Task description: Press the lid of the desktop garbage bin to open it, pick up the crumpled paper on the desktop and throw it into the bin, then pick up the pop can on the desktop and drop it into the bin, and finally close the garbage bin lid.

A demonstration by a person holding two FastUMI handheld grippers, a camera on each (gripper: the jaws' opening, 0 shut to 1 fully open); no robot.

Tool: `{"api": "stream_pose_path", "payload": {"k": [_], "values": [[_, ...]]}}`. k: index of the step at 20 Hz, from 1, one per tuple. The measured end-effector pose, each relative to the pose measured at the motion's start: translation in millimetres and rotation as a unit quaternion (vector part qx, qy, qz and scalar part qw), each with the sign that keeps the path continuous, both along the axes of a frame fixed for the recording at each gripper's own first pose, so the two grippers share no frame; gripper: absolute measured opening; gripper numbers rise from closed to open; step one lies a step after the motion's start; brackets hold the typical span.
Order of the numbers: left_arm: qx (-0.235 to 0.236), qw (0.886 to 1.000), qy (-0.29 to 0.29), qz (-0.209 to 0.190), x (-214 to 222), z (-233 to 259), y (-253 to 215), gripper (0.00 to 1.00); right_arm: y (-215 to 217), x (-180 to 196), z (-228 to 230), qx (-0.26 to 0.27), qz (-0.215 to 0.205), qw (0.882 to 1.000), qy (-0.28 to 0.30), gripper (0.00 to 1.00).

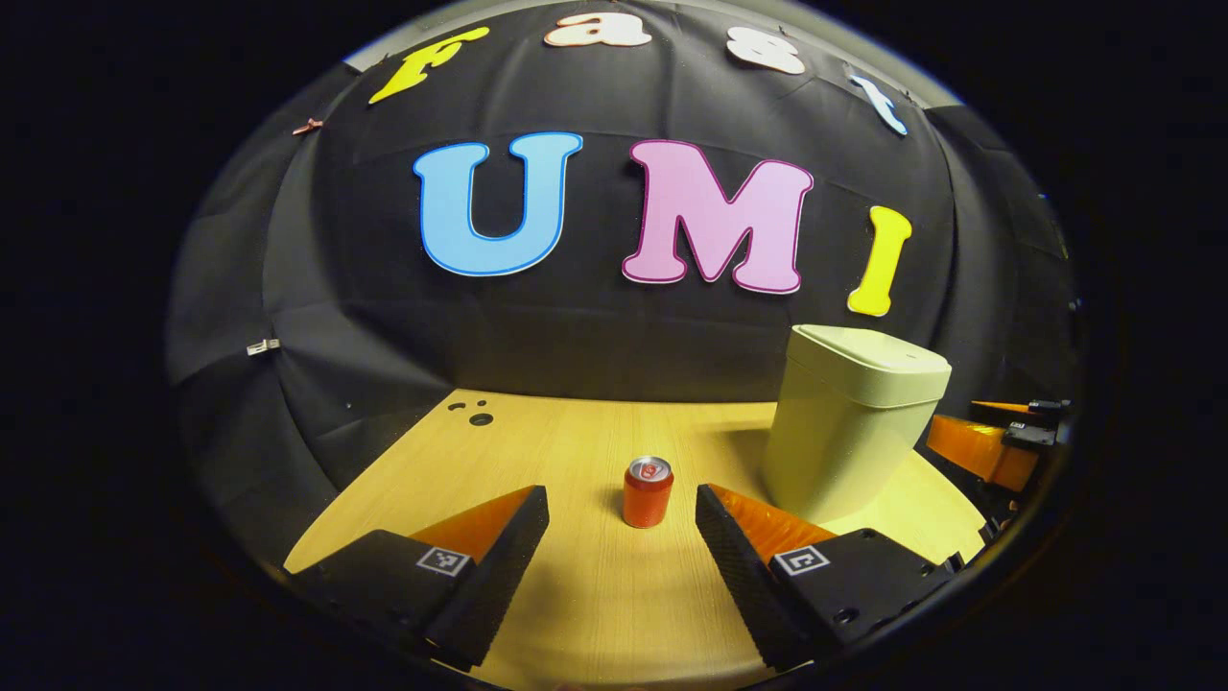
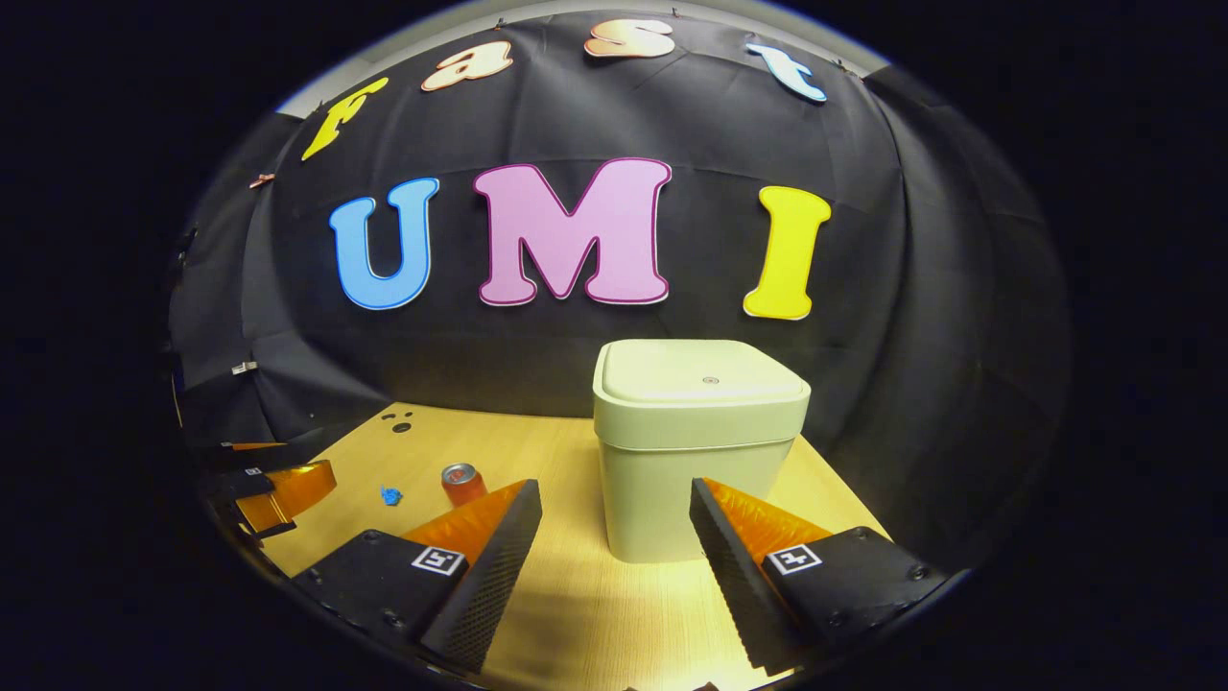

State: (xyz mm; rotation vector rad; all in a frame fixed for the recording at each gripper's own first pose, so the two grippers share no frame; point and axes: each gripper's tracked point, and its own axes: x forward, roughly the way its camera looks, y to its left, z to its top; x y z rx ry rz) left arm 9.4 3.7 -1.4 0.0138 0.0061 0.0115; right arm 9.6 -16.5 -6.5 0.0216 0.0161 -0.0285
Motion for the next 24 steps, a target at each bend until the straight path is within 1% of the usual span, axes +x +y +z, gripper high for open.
{"api": "stream_pose_path", "payload": {"k": [7,9,10,11,12,13,14,16,18,19,20,21,22,24], "values": [[0.005,1.0,0.0,-0.008,1.2,-1.7,-3.6,0.99,9.5,3.0,0.3,-0.009,0.011,1.0,0.001,0.97],[0.005,1.0,0.0,-0.01,1.7,-2.1,-4.6,0.99,11.7,4.2,2.4,-0.011,0.015,1.0,-0.001,0.85],[0.004,1.0,-0.003,-0.013,2.0,0.7,-5.7,0.99,13.9,4.4,1.5,-0.011,0.019,1.0,-0.001,0.77],[0.007,1.0,-0.006,-0.014,2.5,1.5,-6.7,0.99,15.2,3.2,1.3,-0.013,0.019,1.0,-0.001,0.72],[0.01,1.0,-0.008,-0.016,2.4,2.6,-6.8,0.99,15.1,3.0,2.1,-0.016,0.02,1.0,-0.002,0.61],[0.012,1.0,-0.008,-0.018,2.2,1.8,-7.9,0.99,15.1,3.5,3.7,-0.02,0.021,1.0,-0.003,0.57],[0.012,1.0,-0.008,-0.019,2.1,2.3,-8.1,0.99,13.3,4.3,4.5,-0.022,0.017,1.0,-0.004,0.46],[0.012,1.0,-0.006,-0.02,2.7,1.2,-7.2,0.99,13.9,6.1,3.6,-0.018,0.017,1.0,-0.001,0.32],[0.011,1.0,-0.005,-0.02,3.8,1.7,-6.1,0.99,16.5,6.3,1.1,-0.014,0.023,1.0,0.005,0.23],[0.009,1.0,-0.003,-0.02,4.9,0.0,-5.6,0.99,18.0,4.4,1.1,-0.013,0.028,0.999,0.009,0.22],[0.008,1.0,-0.001,-0.02,5.3,-0.5,-5.4,0.99,13.1,5.9,1.4,-0.018,0.016,1.0,0.007,0.23],[0.008,1.0,0.0,-0.02,5.6,-1.9,-6.2,0.99,10.7,8.3,2.2,-0.018,0.012,1.0,0.01,0.09],[0.008,1.0,0.0,-0.021,5.3,-0.6,-5.9,0.99,12.7,10.7,-1.3,-0.017,0.015,1.0,0.009,0.03],[0.01,1.0,-0.003,-0.021,5.5,0.0,-5.9,0.99,12.3,9.2,-2.2,-0.013,0.018,1.0,0.014,0.09]]}}
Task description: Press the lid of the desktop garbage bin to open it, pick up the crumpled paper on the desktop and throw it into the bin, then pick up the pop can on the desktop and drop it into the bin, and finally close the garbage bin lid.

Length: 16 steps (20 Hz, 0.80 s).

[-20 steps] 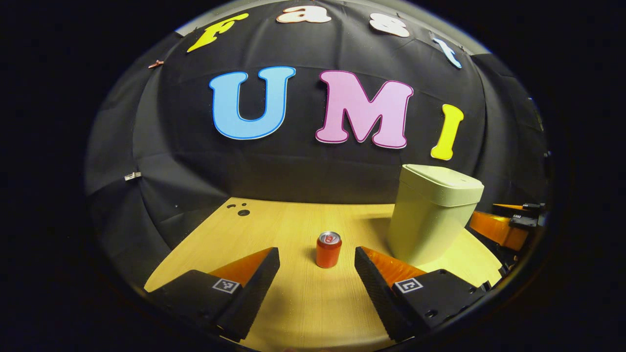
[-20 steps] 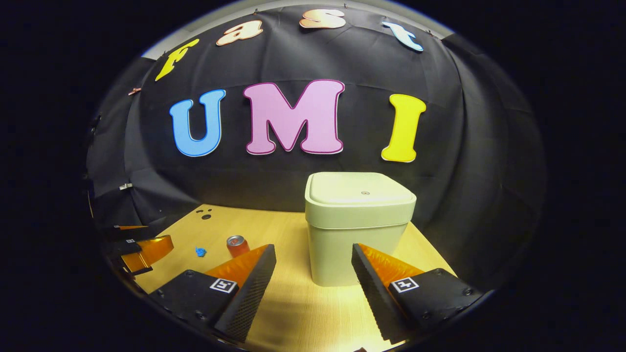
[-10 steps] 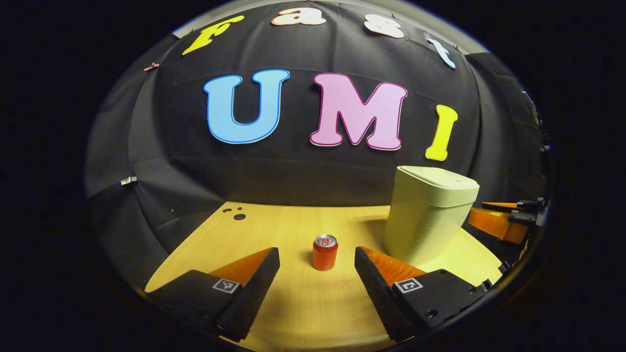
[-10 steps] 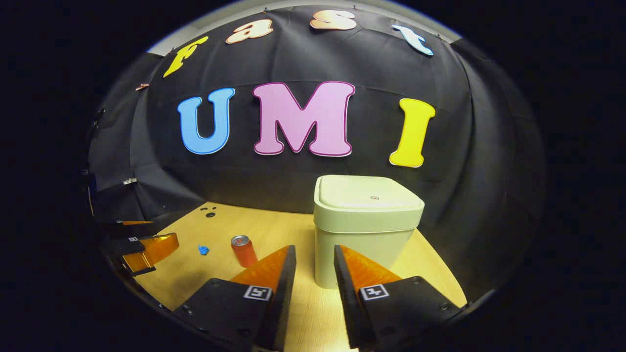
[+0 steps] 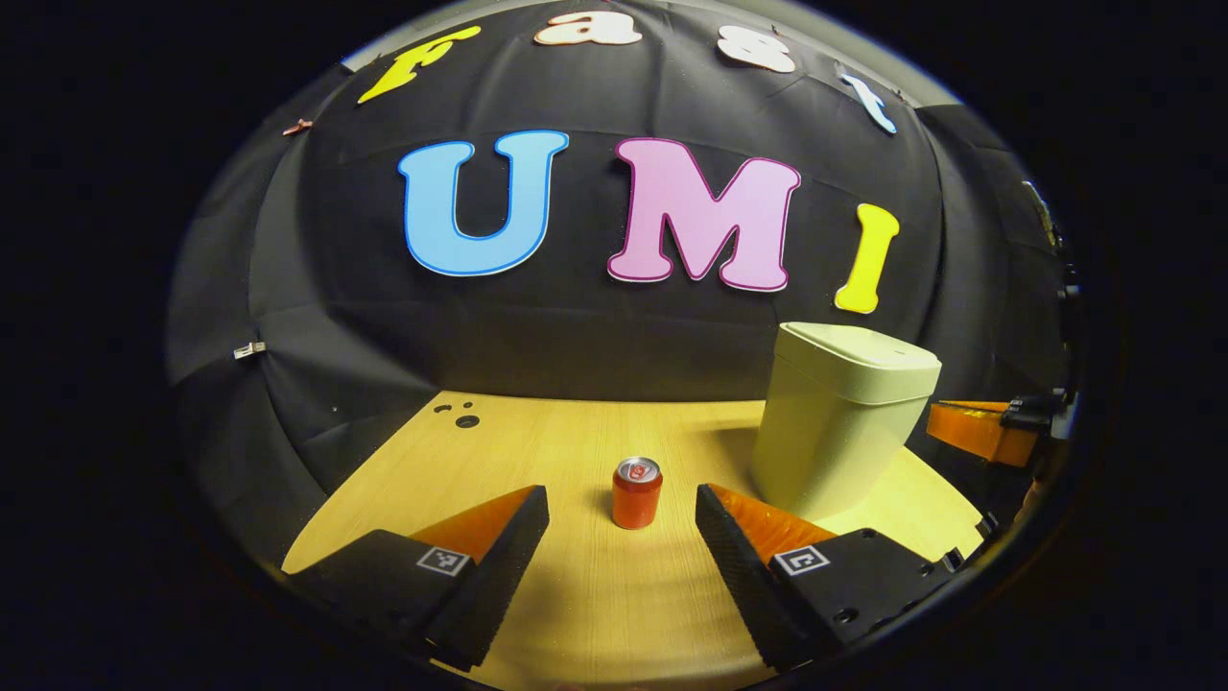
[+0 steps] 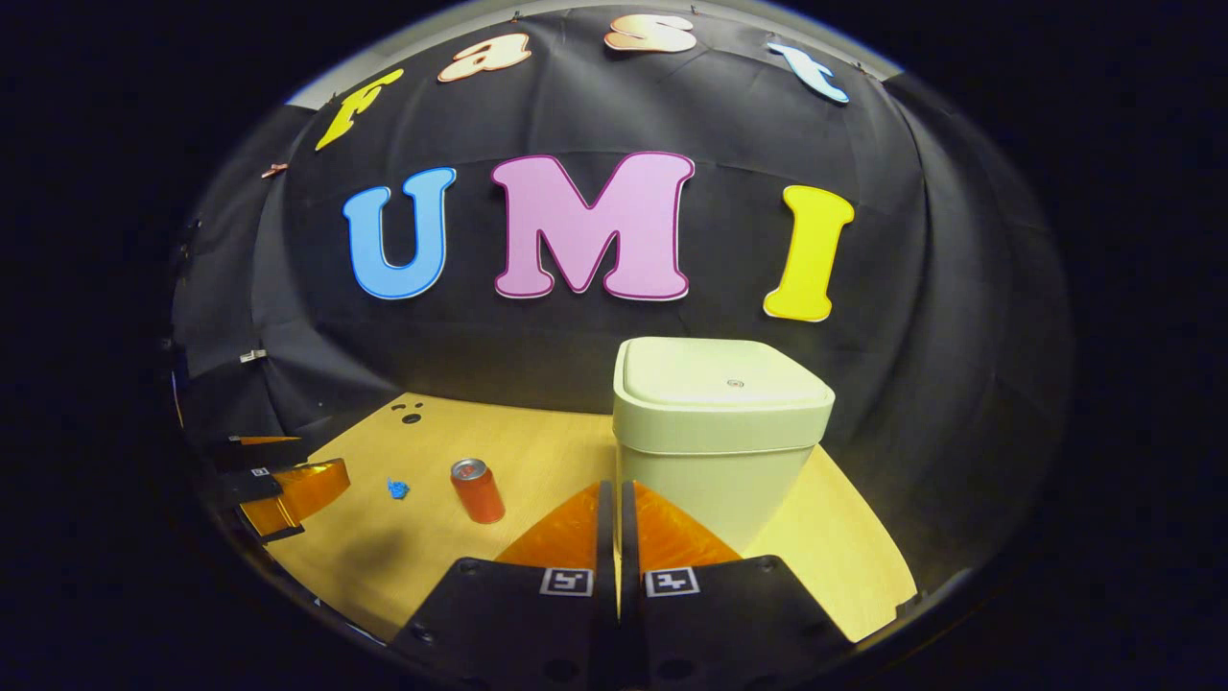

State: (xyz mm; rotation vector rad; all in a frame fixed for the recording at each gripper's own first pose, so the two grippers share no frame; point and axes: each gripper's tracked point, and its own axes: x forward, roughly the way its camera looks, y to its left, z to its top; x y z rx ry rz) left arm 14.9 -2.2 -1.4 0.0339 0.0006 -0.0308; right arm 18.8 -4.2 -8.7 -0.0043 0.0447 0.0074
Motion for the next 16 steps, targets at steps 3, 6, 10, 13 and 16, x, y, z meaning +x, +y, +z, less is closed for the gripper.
{"api": "stream_pose_path", "payload": {"k": [3,6,10,13,16], "values": [[0.0,1.0,0.002,0.0,0.4,-2.4,0.6,0.99,6.7,3.0,-5.5,0.015,0.019,1.0,0.018,0.05],[0.0,1.0,0.006,0.002,-0.2,-3.8,2.1,0.99,9.7,6.7,-1.7,0.028,0.039,0.998,0.029,0.05],[0.006,1.0,0.01,0.003,0.9,-7.7,3.6,0.99,-3.7,15.8,15.2,0.04,0.044,0.998,0.029,0.05],[0.013,1.0,0.008,0.008,0.7,-7.1,6.9,0.99,-23.6,24.9,34.2,0.059,0.03,0.998,0.024,0.05],[0.011,1.0,0.011,0.013,1.4,-8.1,10.3,0.99,-40.4,34.0,53.9,0.064,0.017,0.998,0.012,0.05]]}}
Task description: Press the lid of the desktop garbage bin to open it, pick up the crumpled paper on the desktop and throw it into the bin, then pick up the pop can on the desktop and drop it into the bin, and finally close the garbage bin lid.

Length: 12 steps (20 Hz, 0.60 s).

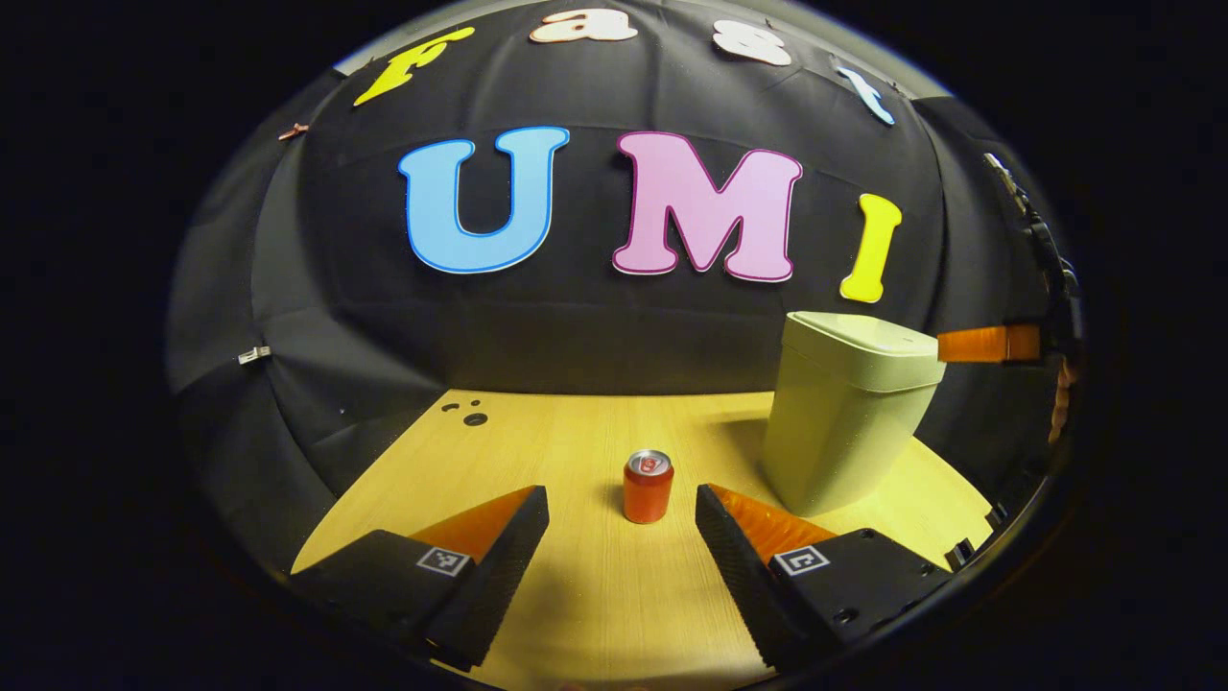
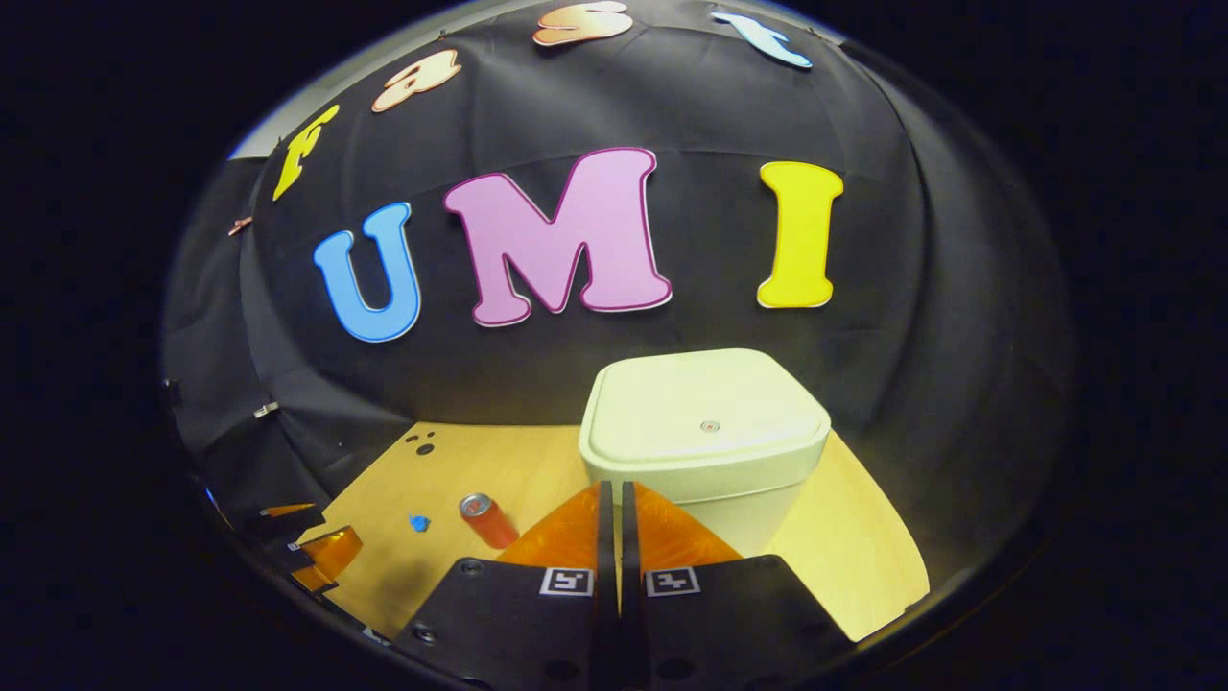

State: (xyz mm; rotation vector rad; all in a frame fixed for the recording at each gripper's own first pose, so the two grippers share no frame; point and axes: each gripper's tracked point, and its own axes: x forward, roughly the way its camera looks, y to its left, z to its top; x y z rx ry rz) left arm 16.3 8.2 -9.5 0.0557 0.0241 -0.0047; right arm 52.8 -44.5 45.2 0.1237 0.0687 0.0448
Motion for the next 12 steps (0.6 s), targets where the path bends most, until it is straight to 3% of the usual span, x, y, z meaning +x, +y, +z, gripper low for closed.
{"api": "stream_pose_path", "payload": {"k": [5,12], "values": [[-0.002,1.0,0.002,0.014,-1.8,-2.1,4.5,0.99,-29.7,19.8,29.4,-0.029,-0.021,0.999,-0.025,0.05],[0.015,0.998,-0.002,0.057,-7.4,5.4,4.9,0.99,-51.3,61.8,31.0,-0.059,-0.021,0.998,-0.024,0.05]]}}
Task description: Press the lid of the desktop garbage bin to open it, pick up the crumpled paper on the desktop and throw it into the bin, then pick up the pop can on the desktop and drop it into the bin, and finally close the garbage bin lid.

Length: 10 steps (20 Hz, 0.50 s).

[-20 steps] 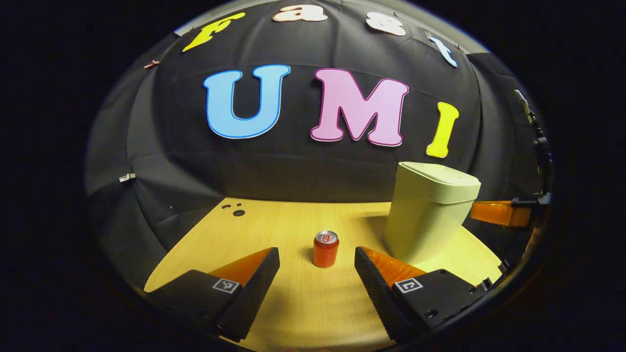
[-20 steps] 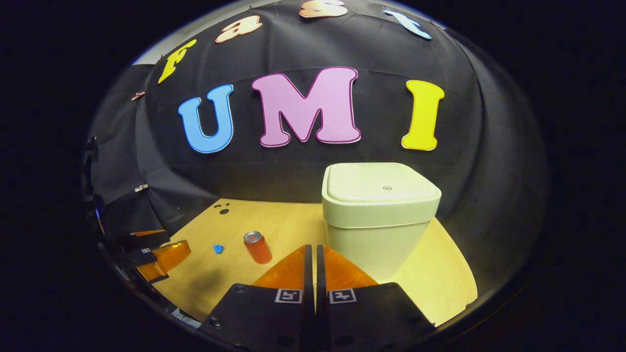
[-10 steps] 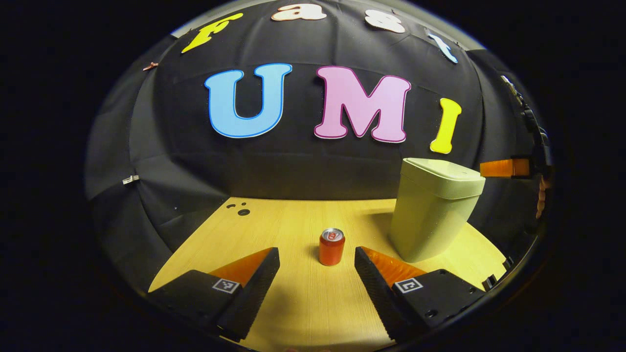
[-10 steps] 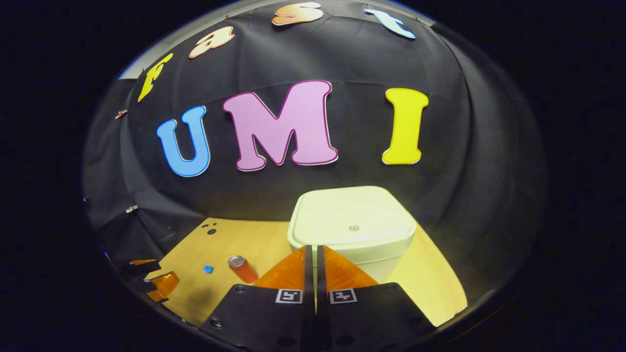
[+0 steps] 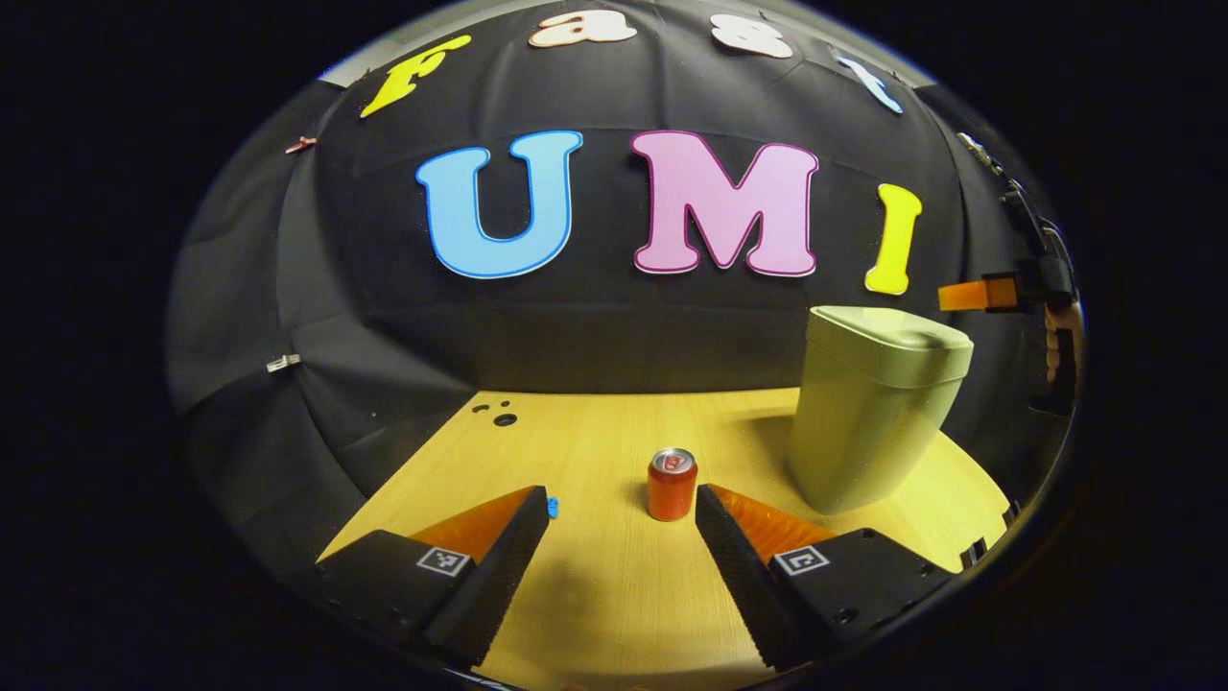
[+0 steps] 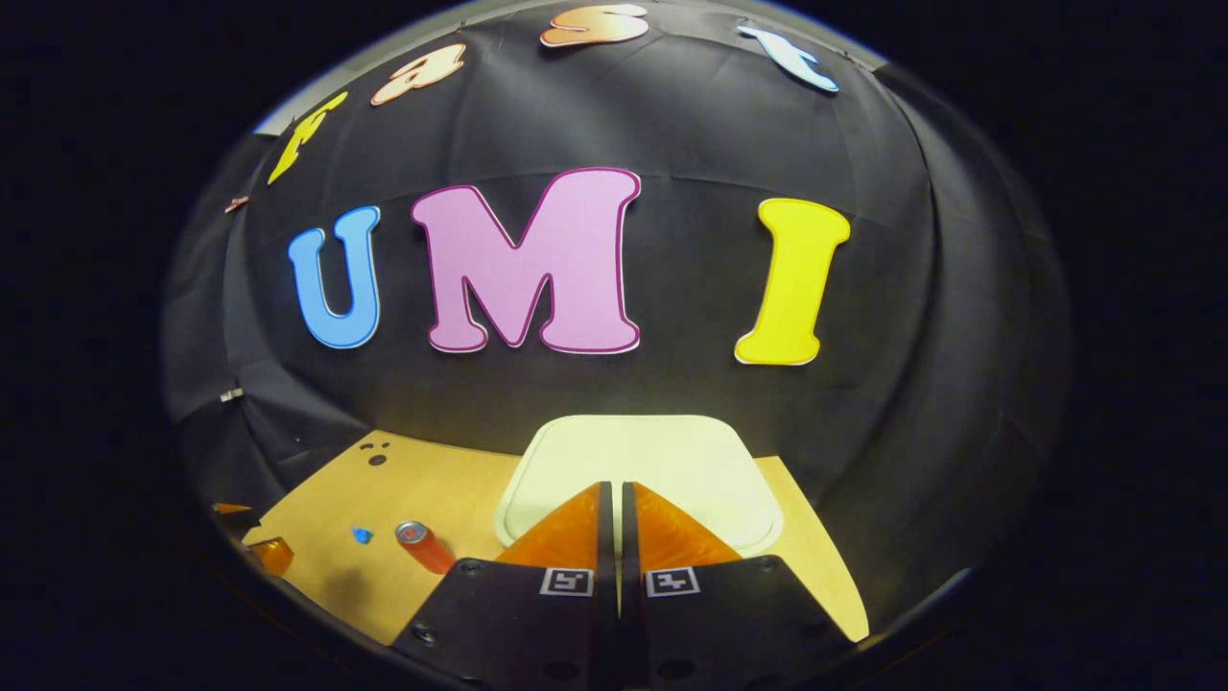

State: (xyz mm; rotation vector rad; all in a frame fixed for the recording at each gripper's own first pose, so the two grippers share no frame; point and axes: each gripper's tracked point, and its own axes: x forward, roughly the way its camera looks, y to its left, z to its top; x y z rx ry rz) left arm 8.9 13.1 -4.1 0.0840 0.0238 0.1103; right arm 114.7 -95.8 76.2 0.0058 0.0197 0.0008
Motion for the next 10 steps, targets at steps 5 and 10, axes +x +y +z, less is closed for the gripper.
{"api": "stream_pose_path", "payload": {"k": [5,10], "values": [[-0.017,0.999,0.013,0.038,-0.2,-6.1,-1.2,0.99,-11.4,23.2,-20.8,0.007,0.008,1.0,0.025,0.05],[-0.023,0.997,0.017,0.078,-2.3,-7.6,-1.7,0.99,-13.2,23.3,-30.0,0.008,0.02,1.0,0.02,0.05]]}}
